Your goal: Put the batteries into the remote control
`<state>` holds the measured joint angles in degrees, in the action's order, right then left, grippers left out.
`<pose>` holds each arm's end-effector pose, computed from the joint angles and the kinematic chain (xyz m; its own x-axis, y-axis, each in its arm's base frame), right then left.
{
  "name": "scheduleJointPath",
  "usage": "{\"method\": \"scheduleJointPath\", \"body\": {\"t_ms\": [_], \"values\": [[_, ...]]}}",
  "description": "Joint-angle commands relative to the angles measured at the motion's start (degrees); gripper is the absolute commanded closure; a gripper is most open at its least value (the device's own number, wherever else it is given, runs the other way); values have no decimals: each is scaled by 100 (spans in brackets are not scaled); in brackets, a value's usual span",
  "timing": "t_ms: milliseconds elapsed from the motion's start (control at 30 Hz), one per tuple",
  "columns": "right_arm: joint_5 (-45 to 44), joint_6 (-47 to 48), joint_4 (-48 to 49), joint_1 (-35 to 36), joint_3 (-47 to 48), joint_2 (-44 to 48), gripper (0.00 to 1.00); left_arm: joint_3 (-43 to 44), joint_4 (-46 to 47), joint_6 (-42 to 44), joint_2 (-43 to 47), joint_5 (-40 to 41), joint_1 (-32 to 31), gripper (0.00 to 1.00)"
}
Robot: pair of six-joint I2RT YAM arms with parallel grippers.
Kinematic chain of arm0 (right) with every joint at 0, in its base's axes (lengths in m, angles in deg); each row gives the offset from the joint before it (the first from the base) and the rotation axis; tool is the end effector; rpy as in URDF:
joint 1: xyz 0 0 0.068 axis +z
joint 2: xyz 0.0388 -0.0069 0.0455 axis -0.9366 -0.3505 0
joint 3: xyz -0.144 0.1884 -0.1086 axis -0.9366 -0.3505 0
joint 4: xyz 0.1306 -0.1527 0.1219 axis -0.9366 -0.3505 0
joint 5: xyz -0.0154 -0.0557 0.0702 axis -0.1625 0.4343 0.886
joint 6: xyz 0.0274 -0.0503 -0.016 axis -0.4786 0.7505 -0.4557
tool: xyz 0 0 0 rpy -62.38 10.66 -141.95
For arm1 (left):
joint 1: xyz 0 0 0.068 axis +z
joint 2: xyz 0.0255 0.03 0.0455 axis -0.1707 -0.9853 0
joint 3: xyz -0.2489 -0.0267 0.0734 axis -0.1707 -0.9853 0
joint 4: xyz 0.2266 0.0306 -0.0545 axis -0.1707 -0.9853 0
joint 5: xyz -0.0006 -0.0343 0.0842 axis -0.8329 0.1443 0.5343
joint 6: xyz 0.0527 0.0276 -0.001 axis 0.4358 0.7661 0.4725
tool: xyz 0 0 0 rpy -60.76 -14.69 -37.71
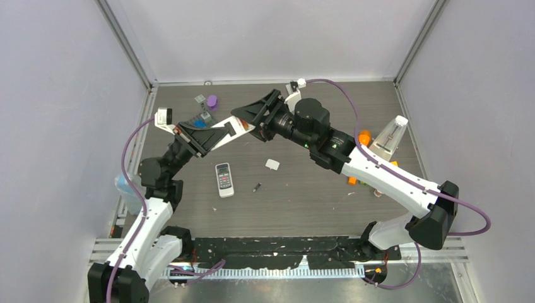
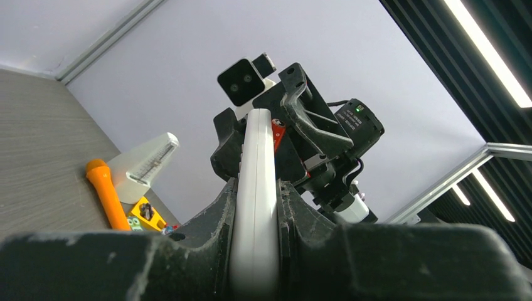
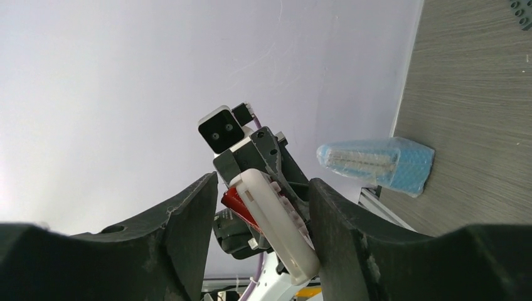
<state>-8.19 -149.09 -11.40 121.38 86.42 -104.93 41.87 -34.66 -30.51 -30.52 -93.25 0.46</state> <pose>0.1891 0.2441 0.4118 -0.7965 0.5593 -0.2296 -0.1643 0.1652 0.9725 0.1576 -0.0527 0.3499 -0.5664 -0.7099 -0.4186 0.6140 -0.0247 -0.7889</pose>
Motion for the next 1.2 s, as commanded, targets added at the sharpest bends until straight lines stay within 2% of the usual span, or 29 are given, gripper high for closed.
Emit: {"method": "scheduleJointPath", "body": {"t_ms": [0, 100, 167, 300, 533, 567, 667, 733, 800, 900, 1067, 1167], "values": [[103, -228, 487, -47, 38, 251, 42, -41, 454, 258, 114, 14, -31, 100], [173, -241, 501, -62, 64, 222, 47, -39, 479, 271, 105, 30, -31, 100], [235, -258, 541, -62, 35, 190, 56, -42, 490, 272, 102, 77, -30, 100], [261, -266, 596, -65, -3, 181, 63, -62, 475, 98, 83, 201, -30, 100], [259, -149, 753, -63, -51, 172, 67, -11, 357, -243, 73, 296, -30, 100], [256, -119, 774, -61, -52, 173, 63, 4, 353, -282, 74, 294, -34, 100], [202, -40, 804, -100, -86, 201, 26, 16, 342, -336, 75, 293, -36, 100], [100, -2, 966, -115, -209, 280, 16, 13, 331, -342, 66, 301, -35, 100], [45, 51, 1052, -146, -269, 366, 15, -13, 326, -349, 62, 323, -37, 100], [32, 205, 947, -199, -285, 455, 20, -20, 322, -351, 44, 345, -31, 100], [54, 455, 800, -213, -288, 536, 44, 4, 304, -364, 4, 358, -31, 100], [288, 695, 681, -211, -81, 395, 46, 38, 306, -361, -11, 327, -36, 100]]}}
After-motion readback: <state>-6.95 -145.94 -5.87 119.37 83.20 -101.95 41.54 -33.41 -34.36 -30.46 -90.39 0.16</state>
